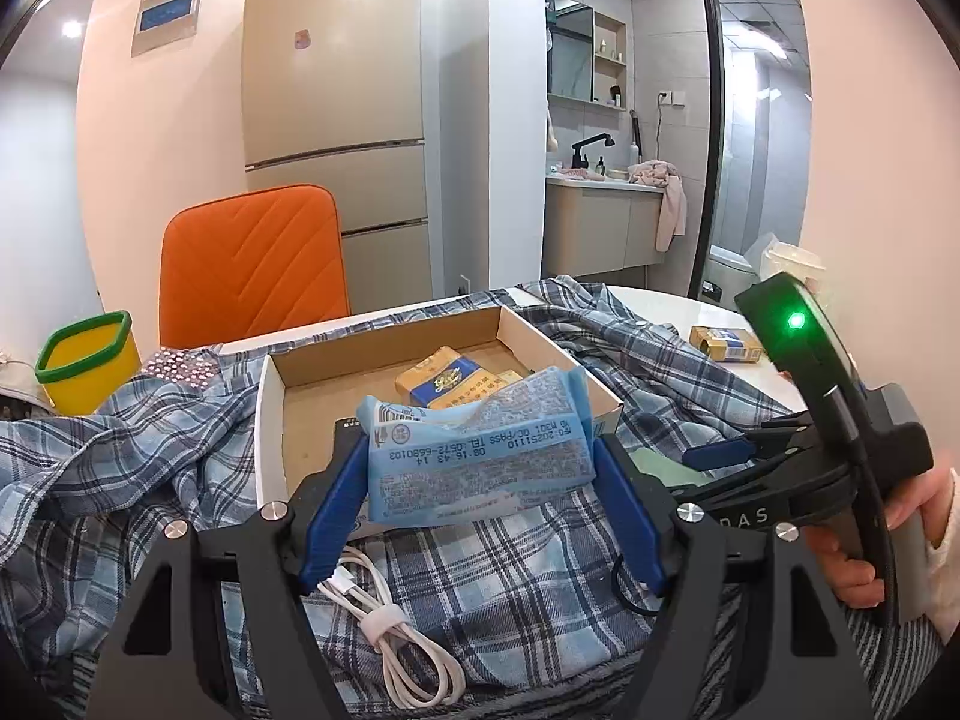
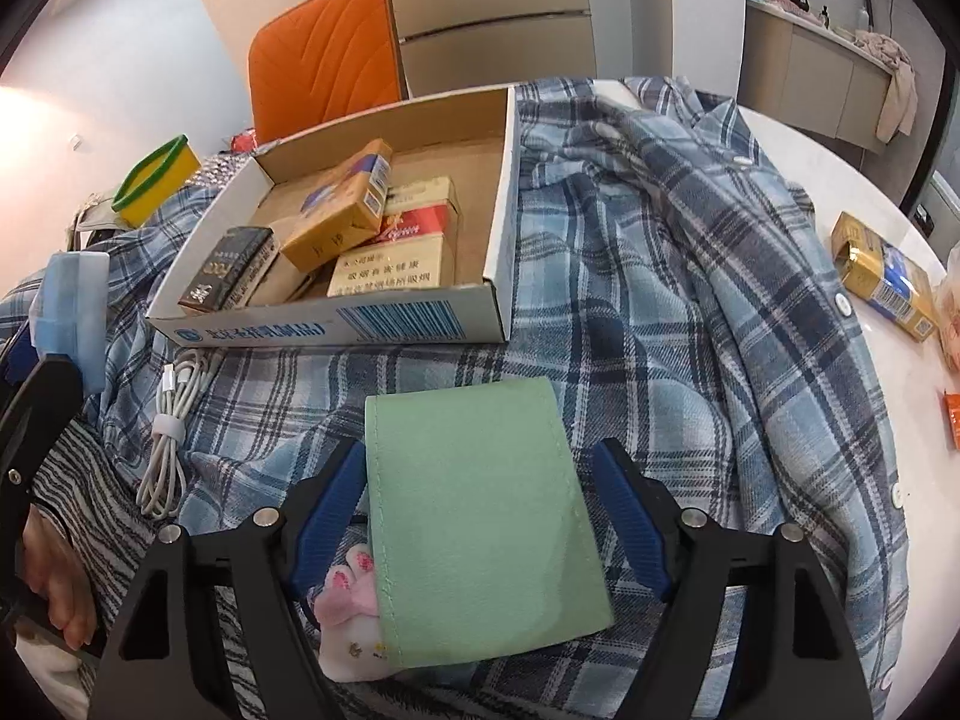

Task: Organize soft objects
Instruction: 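Lift the wipes pack with the left tool while the right tool grasps the green card, then carry the green card over the box and release it with the right tool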

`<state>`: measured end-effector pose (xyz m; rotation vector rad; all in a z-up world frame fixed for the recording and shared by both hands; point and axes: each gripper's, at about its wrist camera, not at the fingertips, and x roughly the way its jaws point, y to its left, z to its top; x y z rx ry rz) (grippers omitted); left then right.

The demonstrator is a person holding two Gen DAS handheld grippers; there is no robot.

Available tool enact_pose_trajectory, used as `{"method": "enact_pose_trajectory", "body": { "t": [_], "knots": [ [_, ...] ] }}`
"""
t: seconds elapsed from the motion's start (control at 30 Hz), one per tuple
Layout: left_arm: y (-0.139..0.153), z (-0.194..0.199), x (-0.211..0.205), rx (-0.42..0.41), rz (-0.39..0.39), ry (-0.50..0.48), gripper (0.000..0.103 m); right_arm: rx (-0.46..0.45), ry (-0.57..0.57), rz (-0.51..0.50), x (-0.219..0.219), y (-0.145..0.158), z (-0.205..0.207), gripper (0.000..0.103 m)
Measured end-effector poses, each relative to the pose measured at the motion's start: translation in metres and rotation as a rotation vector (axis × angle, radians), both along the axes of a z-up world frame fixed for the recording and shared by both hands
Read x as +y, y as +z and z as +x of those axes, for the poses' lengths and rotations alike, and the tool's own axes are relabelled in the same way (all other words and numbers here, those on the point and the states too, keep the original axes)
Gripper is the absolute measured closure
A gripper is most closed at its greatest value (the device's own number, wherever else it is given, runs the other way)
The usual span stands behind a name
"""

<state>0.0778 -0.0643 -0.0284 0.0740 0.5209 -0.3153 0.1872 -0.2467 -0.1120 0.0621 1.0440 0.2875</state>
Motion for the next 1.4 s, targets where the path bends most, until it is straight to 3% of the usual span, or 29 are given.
{"method": "enact_pose_trajectory", "body": {
  "t": [0.27,0.6,0.9,1.17,1.4],
  "knots": [
    [0.0,-0.001,0.0,-0.009,-0.005,0.003,0.03,-0.035,0.01,-0.02,0.003,0.006,-0.004,0.029],
    [0.008,-0.016,0.006,-0.095,-0.019,0.035,0.03,-0.399,0.008,-0.06,0.01,0.053,-0.049,0.029],
    [0.025,-0.036,0.017,-0.232,-0.027,0.136,0.03,-0.699,-0.067,-0.081,0.017,0.099,-0.092,0.029],
    [0.054,-0.046,0.024,-0.345,-0.051,0.159,0.03,-0.854,-0.112,-0.067,0.025,0.136,-0.108,0.029],
    [0.082,-0.048,0.021,-0.481,-0.045,0.197,0.03,-0.958,-0.111,-0.06,0.044,0.168,-0.096,0.029]
  ]
}}
